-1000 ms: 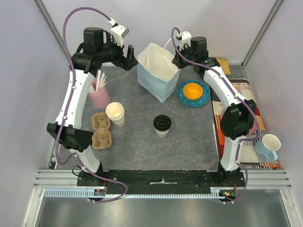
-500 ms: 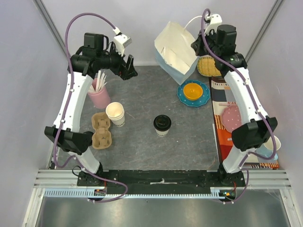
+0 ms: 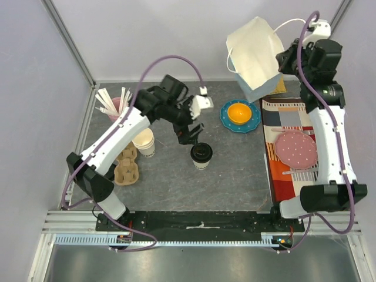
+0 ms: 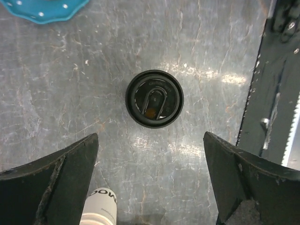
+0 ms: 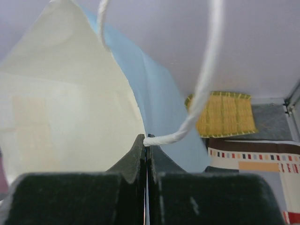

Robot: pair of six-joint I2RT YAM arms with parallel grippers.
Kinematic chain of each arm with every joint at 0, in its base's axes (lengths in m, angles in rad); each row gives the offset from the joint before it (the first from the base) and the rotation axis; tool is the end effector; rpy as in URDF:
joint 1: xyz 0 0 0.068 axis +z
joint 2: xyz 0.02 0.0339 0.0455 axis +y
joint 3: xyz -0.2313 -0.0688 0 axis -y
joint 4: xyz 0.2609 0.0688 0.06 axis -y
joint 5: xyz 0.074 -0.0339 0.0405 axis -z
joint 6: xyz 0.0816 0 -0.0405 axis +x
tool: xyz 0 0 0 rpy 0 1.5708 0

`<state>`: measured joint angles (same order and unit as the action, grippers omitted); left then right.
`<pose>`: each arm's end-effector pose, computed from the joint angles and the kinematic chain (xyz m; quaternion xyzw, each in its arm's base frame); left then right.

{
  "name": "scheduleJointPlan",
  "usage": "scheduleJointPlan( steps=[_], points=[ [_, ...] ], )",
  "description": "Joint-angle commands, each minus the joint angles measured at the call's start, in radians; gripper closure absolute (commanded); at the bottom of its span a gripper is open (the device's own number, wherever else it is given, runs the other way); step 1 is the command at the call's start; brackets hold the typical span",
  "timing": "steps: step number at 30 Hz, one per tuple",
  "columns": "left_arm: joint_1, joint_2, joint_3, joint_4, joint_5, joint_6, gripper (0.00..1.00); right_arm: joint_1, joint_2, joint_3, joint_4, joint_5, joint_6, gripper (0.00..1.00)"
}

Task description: Pack the takeout coffee

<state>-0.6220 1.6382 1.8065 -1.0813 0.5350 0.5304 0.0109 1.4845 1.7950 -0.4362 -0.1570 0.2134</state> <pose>0.2772 -0.2499 0.3330 0.5689 0.7189 -0.2642 0.2997 0.3834 0.0169 0.4614 0.0240 0.7492 0.1322 0.6485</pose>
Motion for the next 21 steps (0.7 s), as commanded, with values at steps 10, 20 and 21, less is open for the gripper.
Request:
scheduleJointPlan(
  steps=[10,20,21],
  points=[
    [-0.298,0.070,-0.080,0.084,-0.009,0.068,0.53,-0.092,-0.242,-0.121,-0.064,0.037,-0.008,1.00],
    [-0.393,0.153,-0.317,0.427,-0.226,0.057,0.81,-0.123,-0.291,-0.143,-0.105,0.068,-0.011,1.00],
    [-0.398,0.160,-0.340,0.452,-0.240,0.057,0.83,-0.124,-0.296,-0.141,-0.108,0.074,-0.016,1.00]
  ],
)
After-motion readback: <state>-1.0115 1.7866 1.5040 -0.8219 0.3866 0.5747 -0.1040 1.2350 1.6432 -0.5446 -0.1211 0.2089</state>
